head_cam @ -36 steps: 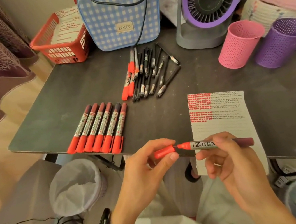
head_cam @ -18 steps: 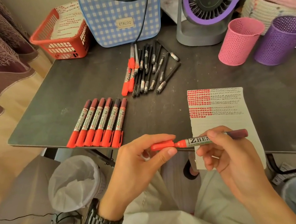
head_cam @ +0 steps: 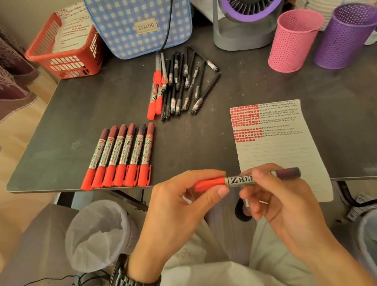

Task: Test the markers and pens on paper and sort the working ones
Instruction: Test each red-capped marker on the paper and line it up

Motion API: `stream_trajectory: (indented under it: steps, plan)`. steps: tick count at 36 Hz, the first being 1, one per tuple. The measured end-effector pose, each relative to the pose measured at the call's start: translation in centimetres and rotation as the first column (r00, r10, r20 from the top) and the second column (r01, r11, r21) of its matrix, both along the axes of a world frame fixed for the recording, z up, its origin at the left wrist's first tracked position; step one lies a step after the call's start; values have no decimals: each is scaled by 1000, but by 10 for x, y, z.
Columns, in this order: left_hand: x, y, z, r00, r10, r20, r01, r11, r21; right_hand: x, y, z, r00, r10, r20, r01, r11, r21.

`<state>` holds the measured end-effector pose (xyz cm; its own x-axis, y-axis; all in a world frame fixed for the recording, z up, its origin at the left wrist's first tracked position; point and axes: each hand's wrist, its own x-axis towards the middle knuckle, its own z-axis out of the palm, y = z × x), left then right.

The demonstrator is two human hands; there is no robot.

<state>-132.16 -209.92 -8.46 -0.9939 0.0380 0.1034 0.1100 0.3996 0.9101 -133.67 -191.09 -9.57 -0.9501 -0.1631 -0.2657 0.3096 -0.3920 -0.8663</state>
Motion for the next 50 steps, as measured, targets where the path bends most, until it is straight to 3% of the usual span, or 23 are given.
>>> stream_trajectory:
  steps: [13,24,31,35,39,44,50]
  plan:
    - [6,1,-2,992,-44,-120,41,999,-23,7,2,0,997,49,-54,-53,995,-80]
    - [18,10,-12,945,60,-322,-101,989,-111,5,-16,6,1000,-8,-10,8,998,-67]
    - [9,-16,-22,982,51,-184,-79,986,-150,5,-37,-6,997,67,-32,-64,994,93]
    - [-1,-26,-15,978,107,-180,-139,974,-178,-1,-61,-11,985,74,-154,-44,981,187]
    - [-5,-44,-6,976,62,-211,-122,950,-288,-25,-74,0,962,74,-265,-31,986,163]
    - [-10,-90,0,919,255,-302,-345,890,-297,-64,-76,11,927,168,-334,-30,923,383]
    - [-40,-170,-6,810,527,-257,-586,707,-396,-85,-88,9,958,260,-121,-163,839,518]
